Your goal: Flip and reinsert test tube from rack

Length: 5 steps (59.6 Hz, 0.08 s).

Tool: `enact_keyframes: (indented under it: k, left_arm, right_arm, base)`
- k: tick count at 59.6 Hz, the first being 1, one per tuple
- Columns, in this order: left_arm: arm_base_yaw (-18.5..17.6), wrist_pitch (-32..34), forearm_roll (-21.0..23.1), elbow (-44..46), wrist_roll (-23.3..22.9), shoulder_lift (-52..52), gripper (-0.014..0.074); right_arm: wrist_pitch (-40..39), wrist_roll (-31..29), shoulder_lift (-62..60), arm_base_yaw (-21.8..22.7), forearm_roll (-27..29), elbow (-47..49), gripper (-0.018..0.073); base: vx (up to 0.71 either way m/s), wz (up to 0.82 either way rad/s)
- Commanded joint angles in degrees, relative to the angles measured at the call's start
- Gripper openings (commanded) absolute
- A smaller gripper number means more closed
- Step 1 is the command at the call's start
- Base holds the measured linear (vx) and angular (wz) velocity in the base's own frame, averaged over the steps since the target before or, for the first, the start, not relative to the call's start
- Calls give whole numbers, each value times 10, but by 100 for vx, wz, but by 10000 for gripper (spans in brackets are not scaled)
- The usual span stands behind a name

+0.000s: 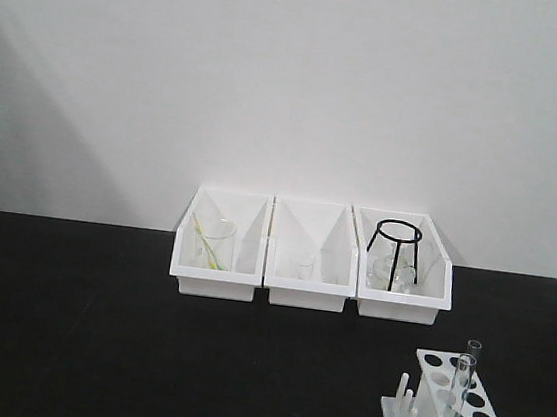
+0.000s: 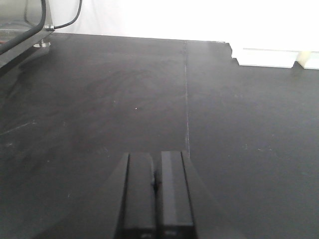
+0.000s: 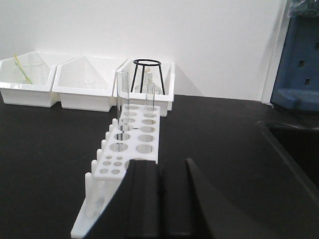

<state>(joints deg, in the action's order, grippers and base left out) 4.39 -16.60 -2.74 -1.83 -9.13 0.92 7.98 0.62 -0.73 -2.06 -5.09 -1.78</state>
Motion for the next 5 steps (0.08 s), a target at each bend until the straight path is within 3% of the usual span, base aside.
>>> enact_keyframes:
  k: [1,5]
  left_arm:
    - [-4,50,2,0,0,6,-6]
    - [-4,50,2,0,0,6,-6]
  right_arm:
    - [-43,-2,-4,2,-1,0,-12]
    - [-43,-2,-4,2,-1,0,-12]
  base:
    - [0,0]
    - [0,0]
